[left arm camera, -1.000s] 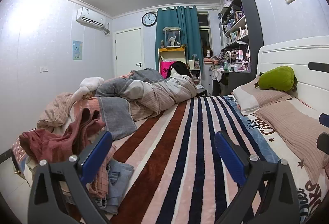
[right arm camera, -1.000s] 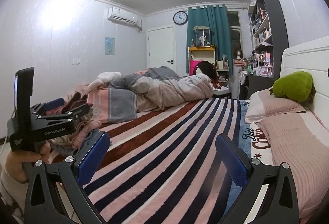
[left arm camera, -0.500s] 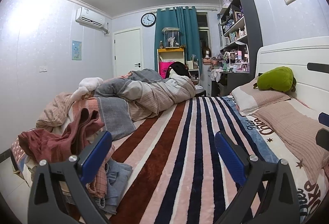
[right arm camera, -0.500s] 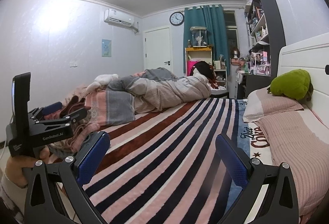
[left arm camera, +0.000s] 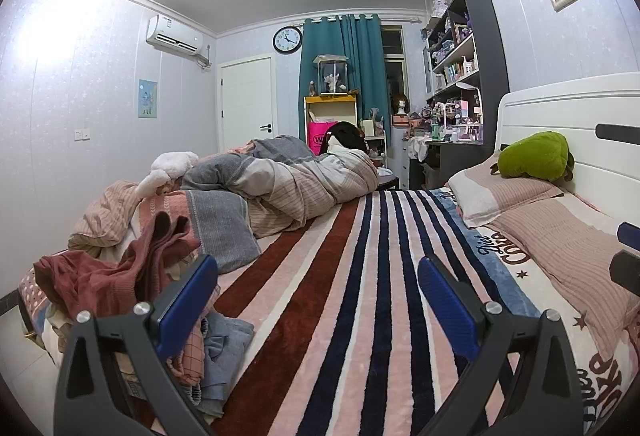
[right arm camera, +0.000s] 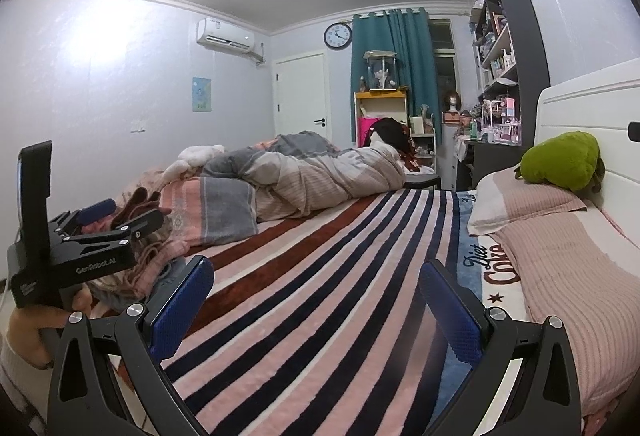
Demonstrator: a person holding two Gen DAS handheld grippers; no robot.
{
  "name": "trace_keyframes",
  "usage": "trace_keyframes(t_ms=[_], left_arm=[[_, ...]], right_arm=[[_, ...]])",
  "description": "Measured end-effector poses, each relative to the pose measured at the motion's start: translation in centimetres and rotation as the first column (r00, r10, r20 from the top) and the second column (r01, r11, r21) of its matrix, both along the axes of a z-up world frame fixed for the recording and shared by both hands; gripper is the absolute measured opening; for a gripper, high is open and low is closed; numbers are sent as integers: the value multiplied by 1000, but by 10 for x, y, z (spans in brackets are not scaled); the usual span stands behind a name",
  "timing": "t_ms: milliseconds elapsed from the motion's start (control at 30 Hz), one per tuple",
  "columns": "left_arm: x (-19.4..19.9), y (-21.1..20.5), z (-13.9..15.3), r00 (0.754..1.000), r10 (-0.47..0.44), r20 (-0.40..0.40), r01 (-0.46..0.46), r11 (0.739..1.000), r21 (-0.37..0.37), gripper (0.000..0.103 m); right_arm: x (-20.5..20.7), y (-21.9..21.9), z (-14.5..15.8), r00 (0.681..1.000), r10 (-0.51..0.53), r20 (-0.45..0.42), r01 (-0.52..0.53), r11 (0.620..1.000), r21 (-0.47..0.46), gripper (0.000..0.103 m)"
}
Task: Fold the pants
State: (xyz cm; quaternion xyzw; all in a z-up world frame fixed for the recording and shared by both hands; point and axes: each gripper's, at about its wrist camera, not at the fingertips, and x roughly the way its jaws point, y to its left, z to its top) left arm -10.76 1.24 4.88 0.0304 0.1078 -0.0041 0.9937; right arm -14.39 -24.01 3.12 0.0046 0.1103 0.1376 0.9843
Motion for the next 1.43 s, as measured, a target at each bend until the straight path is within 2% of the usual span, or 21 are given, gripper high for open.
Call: trace_keyframes(t_ms=[1433], left_arm=[[-3, -9, 1, 1000, -10, -2, 10, 1000, -3, 99]], right_arm=[[-3, 1, 0, 999, -42, -11, 43, 999, 29, 103]])
